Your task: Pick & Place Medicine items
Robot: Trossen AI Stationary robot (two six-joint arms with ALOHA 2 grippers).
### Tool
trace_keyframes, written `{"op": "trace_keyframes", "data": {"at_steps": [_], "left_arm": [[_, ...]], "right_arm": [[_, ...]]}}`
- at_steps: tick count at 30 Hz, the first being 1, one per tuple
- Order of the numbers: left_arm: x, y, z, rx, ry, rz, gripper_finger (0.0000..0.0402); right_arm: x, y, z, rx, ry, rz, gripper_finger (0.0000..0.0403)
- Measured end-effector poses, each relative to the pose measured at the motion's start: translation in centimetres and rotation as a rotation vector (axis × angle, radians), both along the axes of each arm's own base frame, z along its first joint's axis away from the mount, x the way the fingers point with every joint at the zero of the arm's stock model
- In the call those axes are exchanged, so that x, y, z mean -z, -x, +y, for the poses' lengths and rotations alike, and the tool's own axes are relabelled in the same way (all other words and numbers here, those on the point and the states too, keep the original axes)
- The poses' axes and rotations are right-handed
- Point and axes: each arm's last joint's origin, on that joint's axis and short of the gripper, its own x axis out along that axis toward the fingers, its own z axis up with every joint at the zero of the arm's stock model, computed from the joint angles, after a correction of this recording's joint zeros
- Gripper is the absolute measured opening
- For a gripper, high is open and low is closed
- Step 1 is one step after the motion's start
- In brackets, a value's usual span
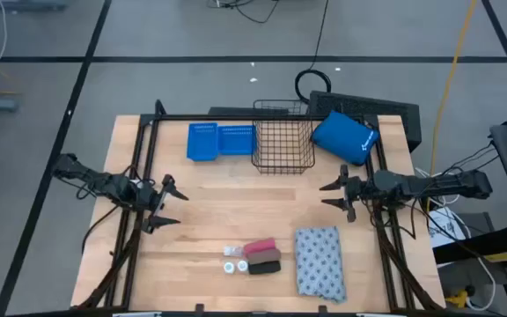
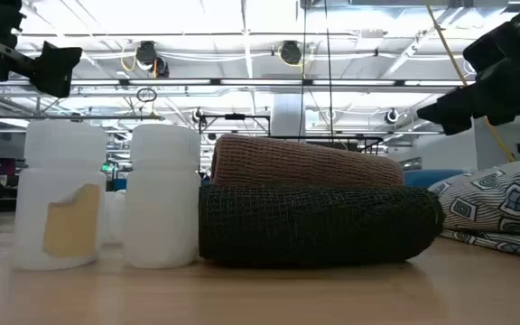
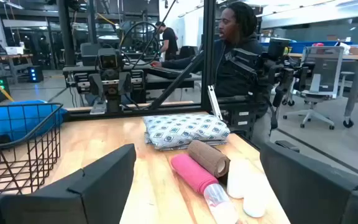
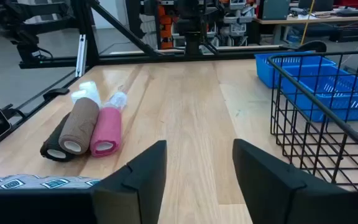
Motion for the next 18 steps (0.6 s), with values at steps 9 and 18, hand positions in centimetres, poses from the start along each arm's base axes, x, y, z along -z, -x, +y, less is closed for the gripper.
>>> {"op": "trace_keyframes", "data": {"at_steps": [9,18], "left_arm": [[-0.01,0.0,0.0,0.0,0.0,0.0,0.0351],[-0.01,0.0,0.0,0.0,0.0,0.0,0.0351]], "right_arm": [[0.0,0.0,0.0,0.0,0.0,0.0,0.0173],[0.0,0.0,0.0,0.0,0.0,0.0,0.0172]]}}
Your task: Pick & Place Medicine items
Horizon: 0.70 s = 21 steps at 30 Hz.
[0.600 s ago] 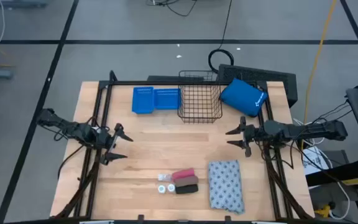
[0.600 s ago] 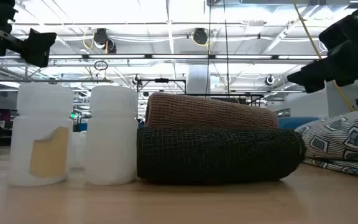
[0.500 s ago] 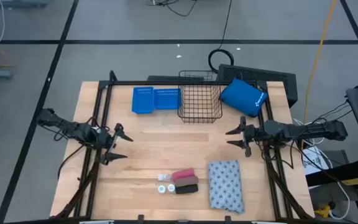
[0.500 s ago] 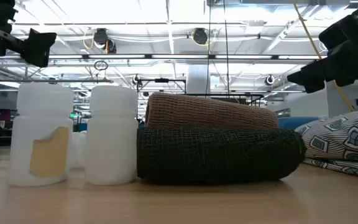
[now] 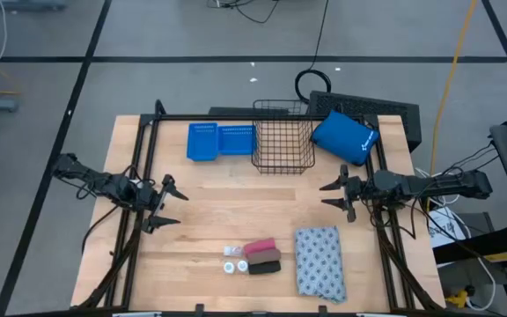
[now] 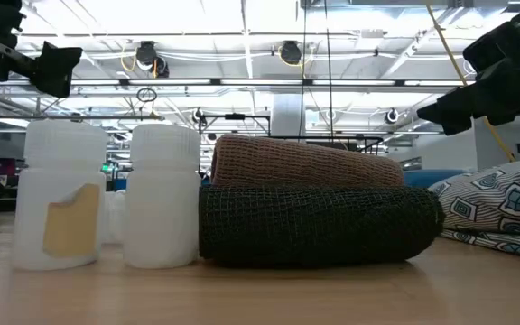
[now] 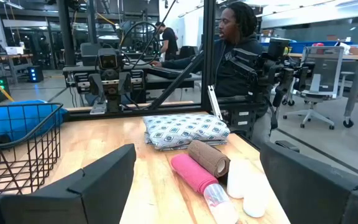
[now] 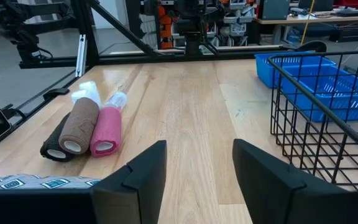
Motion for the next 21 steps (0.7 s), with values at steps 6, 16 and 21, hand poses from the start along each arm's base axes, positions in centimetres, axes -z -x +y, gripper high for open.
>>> {"op": "trace_keyframes", "data": {"at_steps": [6,16,21], "left_arm": [[0.01,0.0,0.0,0.0,0.0,0.0,0.0351],[0.0,0.0,0.0,0.0,0.0,0.0,0.0351],[0.0,0.0,0.0,0.0,0.0,0.0,0.0351]], "right_arm": [[0.0,0.0,0.0,0.0,0.0,0.0,0.0175],[0.0,0.0,0.0,0.0,0.0,0.0,0.0175],[0.0,0.0,0.0,0.0,0.0,0.0,0.0175]]}}
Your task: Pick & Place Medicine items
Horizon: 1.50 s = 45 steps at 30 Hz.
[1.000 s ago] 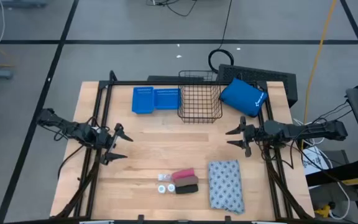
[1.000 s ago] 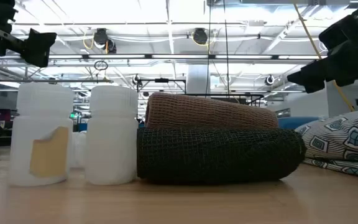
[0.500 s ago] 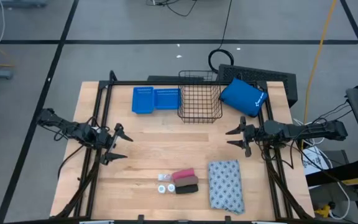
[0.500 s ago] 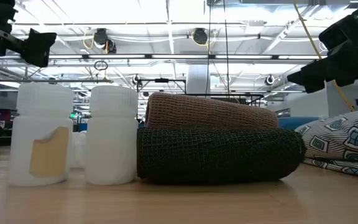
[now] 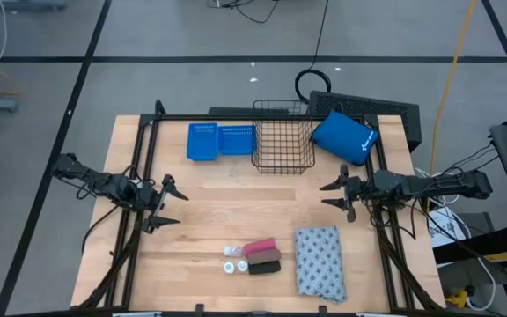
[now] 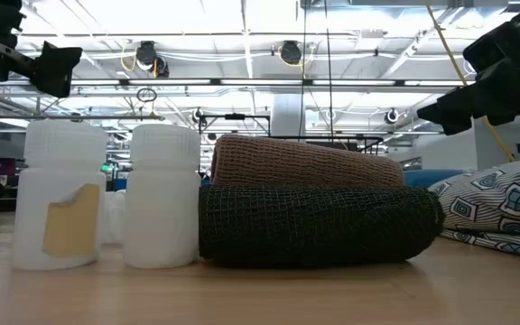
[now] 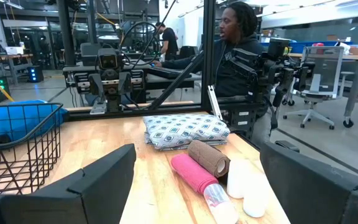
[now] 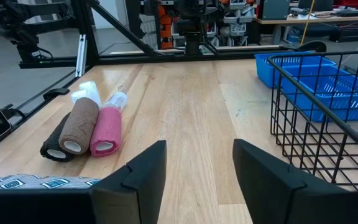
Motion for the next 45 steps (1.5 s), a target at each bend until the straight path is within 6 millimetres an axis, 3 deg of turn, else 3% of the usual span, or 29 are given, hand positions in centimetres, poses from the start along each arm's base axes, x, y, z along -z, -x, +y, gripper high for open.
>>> {"op": "trace_keyframes", "data": {"at_steps": [45], "left_arm": [[0.0,0.0,0.0,0.0,0.0,0.0,0.0351]], "right_arm": [[0.0,0.0,0.0,0.0,0.0,0.0,0.0176]]}}
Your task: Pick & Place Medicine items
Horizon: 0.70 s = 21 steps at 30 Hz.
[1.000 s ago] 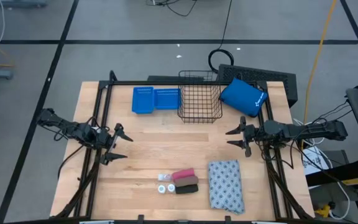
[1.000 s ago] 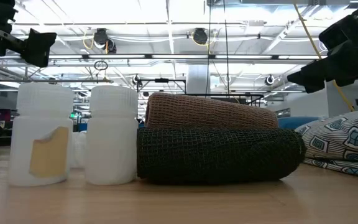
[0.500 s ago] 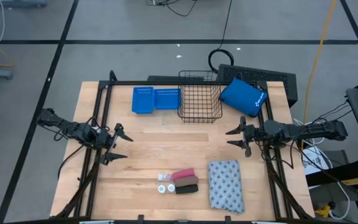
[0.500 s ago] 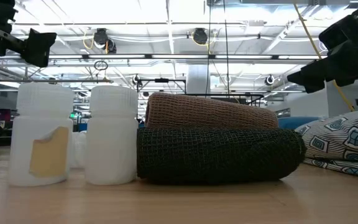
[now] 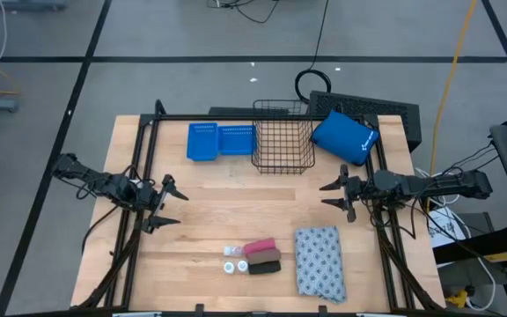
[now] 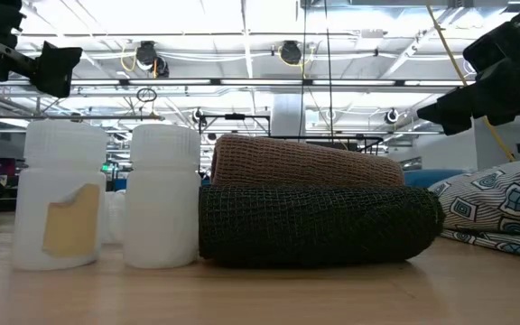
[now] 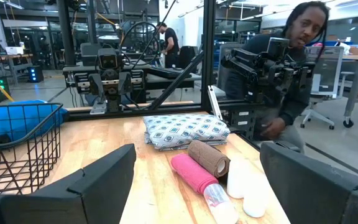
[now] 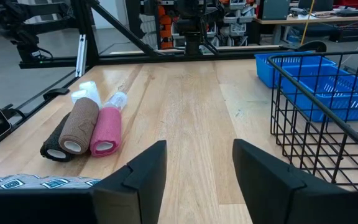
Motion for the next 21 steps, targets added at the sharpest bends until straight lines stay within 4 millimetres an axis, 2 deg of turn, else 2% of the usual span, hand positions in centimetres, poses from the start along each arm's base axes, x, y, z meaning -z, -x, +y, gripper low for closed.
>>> {"op": "trace_keyframes", "data": {"at_steps": [21], "left_arm": [[0.0,0.0,0.0,0.0,0.0,0.0,0.0351]], "right_arm": [[0.0,0.0,0.0,0.0,0.0,0.0,0.0175]]}}
